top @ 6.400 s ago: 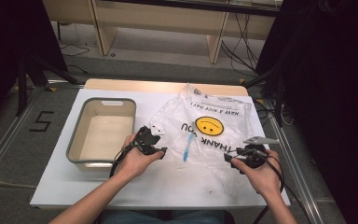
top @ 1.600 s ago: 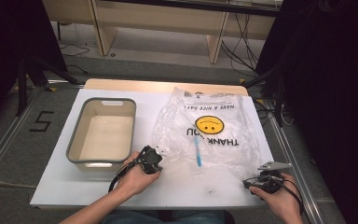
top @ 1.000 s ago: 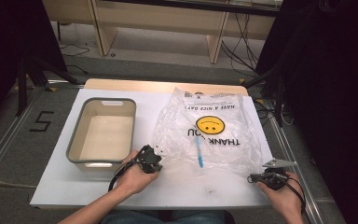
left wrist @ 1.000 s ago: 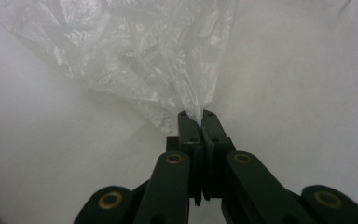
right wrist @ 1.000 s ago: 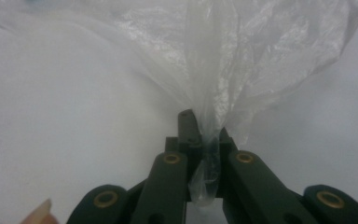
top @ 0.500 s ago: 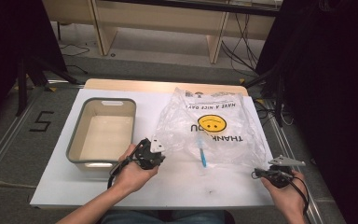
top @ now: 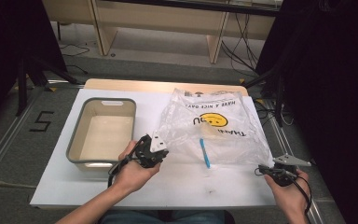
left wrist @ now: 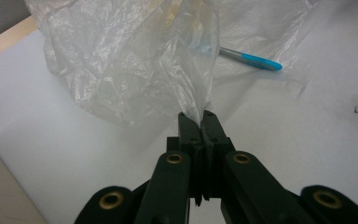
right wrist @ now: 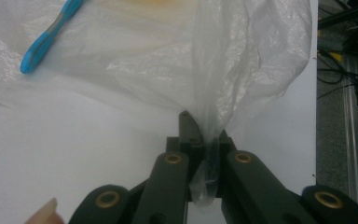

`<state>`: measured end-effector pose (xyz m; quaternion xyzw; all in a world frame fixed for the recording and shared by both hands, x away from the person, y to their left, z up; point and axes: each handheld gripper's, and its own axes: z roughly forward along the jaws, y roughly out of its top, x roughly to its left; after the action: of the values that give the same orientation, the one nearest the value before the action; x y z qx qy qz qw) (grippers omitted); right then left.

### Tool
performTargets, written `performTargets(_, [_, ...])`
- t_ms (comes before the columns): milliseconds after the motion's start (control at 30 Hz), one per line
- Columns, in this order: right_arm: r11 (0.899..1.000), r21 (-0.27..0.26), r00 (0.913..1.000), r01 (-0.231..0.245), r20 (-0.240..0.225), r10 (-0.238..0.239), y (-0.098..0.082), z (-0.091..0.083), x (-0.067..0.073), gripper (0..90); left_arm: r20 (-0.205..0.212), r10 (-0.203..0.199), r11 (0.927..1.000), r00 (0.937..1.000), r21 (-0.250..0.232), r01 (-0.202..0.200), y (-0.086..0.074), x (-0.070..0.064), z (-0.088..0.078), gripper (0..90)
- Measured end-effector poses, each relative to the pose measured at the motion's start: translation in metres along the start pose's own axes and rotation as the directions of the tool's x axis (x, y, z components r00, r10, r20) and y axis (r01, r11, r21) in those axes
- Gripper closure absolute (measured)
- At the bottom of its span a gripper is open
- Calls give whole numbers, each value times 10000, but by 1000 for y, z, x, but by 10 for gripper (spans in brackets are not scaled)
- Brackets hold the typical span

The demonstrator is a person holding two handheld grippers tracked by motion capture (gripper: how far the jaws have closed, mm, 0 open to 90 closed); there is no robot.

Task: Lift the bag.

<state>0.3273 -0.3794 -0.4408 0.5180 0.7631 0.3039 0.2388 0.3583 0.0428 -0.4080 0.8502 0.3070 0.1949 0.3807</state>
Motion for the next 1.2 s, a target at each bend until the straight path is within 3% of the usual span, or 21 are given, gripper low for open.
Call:
performTargets(133, [10000, -41, 10000, -9, 7, 9, 0, 0, -1, 894, 4, 18, 10000, 10000, -57, -18, 0, 1, 1, 892])
performTargets(267, [9997, 238, 9998, -87, -175, 92, -2, 4, 0, 894, 225, -57, 9987, 9997, 507, 45, -7, 1, 10, 890])
performTargets(333, [9990, 433, 9995, -123, -293, 136, -3, 5, 1, 894, 355, -52, 9945, 9994, 1047, 14, -14, -1, 17, 886])
performTargets(400, [9982, 596, 9991, -116, -399, 139, -5, 7, 1, 893, 298, -18, 9921, 9996, 1254, -20, -18, -3, 20, 871])
performTargets(467, [9976, 686, 9990, -89, -426, 118, -5, 8, 0, 894, 268, 173, 9863, 9995, 1636, -214, -18, -4, 23, 797])
performTargets(567, [9967, 797, 9988, -147, -452, 183, -6, 8, -1, 894, 115, 83, 9841, 9999, 1773, -102, -17, -7, 25, 615])
performTargets(700, [9963, 846, 9987, -124, -475, 165, -7, 8, -1, 894, -76, 20, 9811, 10000, 1935, -5, -17, -10, 27, 439])
performTargets(800, [9960, 879, 9986, -134, -505, 179, -7, 9, 0, 893, -258, 40, 9779, 9997, 2089, 15, -19, -11, 31, 400])
performTargets(867, [9959, 897, 9984, -124, -533, 172, -7, 9, 0, 893, -221, -137, 9744, 9997, 2240, 183, -22, -12, 34, 382])
performTargets(1033, [9957, 919, 9983, -96, -570, 149, -7, 9, 0, 893, -311, -578, 9547, 9978, 2904, 643, -30, -11, 51, 385])
performTargets(1067, [9958, 909, 9982, -96, -573, 148, -6, 9, 1, 893, -234, -654, 9476, 9976, 3118, 694, -32, -11, 55, 410])
performTargets(1133, [9962, 865, 9983, -78, -577, 129, -6, 9, 1, 893, -65, -682, 9425, 9977, 3275, 666, -34, -8, 59, 481])
performTargets(1200, [9963, 861, 9982, -78, -581, 128, -6, 9, 1, 893, 227, -1092, 9376, 9938, 3342, 954, -34, -5, 60, 540])
